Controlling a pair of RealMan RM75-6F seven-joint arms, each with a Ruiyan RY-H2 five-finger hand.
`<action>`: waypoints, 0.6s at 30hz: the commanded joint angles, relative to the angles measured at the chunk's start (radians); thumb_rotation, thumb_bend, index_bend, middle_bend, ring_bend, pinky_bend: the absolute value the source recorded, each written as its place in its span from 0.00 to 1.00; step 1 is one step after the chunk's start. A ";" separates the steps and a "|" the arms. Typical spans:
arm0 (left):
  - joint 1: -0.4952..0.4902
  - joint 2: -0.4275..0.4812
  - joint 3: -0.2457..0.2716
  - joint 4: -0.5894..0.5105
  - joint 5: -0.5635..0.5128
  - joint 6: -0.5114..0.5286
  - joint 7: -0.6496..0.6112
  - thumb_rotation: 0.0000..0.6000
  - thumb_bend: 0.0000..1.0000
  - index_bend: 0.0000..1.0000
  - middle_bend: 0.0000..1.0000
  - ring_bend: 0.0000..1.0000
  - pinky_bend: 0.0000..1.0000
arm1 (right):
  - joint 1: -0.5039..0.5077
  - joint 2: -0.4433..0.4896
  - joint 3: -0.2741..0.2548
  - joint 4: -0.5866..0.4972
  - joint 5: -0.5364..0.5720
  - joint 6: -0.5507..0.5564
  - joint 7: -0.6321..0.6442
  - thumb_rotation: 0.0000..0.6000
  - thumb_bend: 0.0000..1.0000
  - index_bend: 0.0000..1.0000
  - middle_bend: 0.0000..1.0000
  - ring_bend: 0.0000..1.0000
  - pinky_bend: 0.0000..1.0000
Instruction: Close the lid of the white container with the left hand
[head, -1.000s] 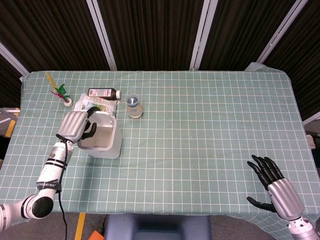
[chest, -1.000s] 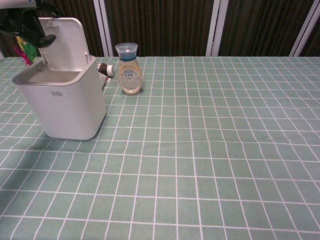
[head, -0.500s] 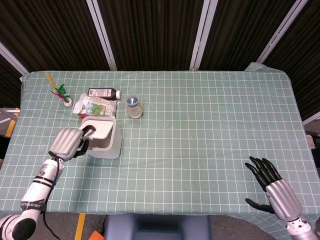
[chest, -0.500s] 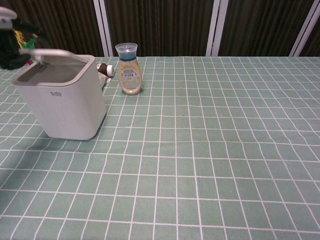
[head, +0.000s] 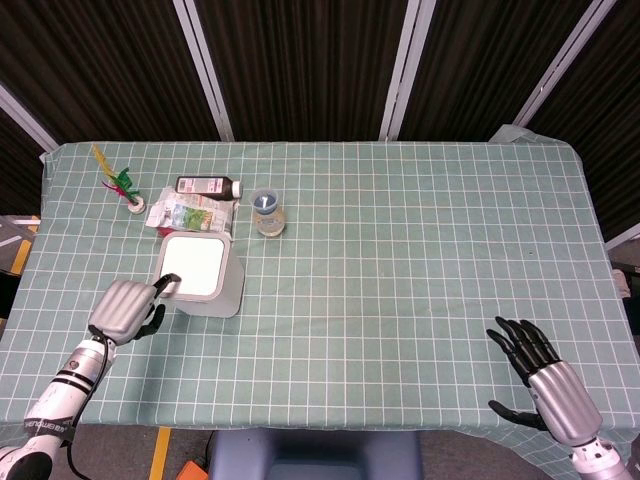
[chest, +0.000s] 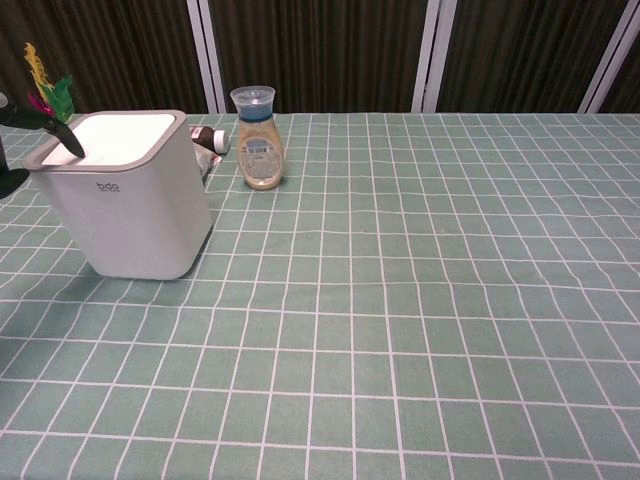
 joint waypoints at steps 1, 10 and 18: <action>0.034 -0.010 -0.018 -0.003 0.101 0.096 -0.062 1.00 0.63 0.09 0.98 0.95 1.00 | -0.001 0.002 0.000 -0.001 0.001 0.003 0.003 1.00 0.21 0.00 0.00 0.00 0.00; 0.240 0.036 0.032 -0.046 0.592 0.490 -0.198 1.00 0.62 0.01 0.79 0.84 1.00 | 0.000 0.002 -0.003 -0.001 -0.002 -0.004 0.003 1.00 0.21 0.00 0.00 0.00 0.00; 0.500 -0.013 0.209 0.162 0.803 0.743 -0.270 1.00 0.50 0.03 0.02 0.01 0.07 | 0.002 -0.001 -0.010 0.000 -0.012 -0.012 -0.007 1.00 0.21 0.00 0.00 0.00 0.00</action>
